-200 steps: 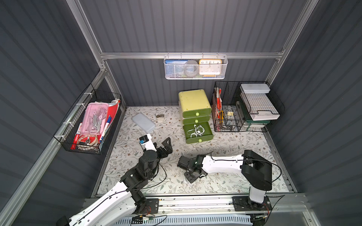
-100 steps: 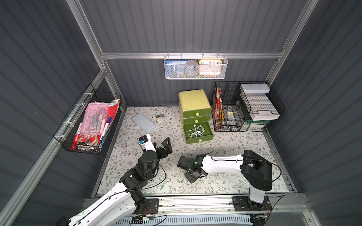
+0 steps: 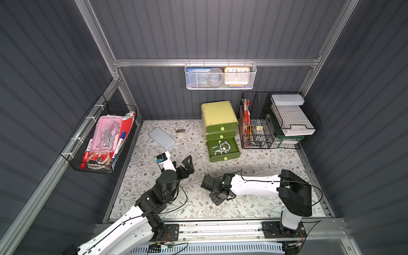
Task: Place the wired earphones into the drawer by color
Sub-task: Pick up the wired earphones from the center of the board, then place the wired earphones in the drawer.
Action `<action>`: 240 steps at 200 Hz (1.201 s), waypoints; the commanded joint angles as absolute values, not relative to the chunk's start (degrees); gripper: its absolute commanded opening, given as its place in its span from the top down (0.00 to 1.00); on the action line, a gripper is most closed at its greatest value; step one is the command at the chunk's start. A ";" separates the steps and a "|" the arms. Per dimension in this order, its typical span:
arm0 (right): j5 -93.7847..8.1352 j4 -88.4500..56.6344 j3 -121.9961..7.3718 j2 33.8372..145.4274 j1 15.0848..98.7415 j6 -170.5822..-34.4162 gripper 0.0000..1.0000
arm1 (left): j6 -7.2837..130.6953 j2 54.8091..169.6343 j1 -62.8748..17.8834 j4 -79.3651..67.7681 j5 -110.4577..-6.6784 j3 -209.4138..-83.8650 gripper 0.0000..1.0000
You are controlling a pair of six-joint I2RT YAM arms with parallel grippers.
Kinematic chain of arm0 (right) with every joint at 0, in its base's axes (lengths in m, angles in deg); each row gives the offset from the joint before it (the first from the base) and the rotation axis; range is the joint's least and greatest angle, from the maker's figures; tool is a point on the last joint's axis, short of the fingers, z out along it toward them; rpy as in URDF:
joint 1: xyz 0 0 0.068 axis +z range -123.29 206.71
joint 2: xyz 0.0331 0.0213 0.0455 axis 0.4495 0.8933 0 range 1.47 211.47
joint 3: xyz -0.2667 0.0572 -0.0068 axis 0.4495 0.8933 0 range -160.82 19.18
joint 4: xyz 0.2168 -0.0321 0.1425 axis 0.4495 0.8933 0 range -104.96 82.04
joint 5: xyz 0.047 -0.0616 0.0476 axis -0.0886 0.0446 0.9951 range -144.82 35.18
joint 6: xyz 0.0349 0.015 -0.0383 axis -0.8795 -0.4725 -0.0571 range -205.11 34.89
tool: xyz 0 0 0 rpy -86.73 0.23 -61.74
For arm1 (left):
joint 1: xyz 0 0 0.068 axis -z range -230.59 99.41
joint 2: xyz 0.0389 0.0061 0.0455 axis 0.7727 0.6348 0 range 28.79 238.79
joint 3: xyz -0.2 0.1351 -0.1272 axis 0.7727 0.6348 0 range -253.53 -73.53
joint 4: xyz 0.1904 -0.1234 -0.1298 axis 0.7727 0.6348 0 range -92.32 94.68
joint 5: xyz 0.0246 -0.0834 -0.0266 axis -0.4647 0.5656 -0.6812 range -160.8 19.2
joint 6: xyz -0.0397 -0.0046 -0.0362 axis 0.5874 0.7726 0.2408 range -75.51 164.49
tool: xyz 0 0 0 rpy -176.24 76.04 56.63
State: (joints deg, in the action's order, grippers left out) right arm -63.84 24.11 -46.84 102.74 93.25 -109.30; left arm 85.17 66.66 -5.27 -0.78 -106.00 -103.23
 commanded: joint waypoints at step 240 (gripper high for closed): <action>-74.21 16.45 -52.17 83.53 68.69 -98.94 1.00 | 77.93 69.09 -5.60 -7.36 -99.04 -102.72 0.01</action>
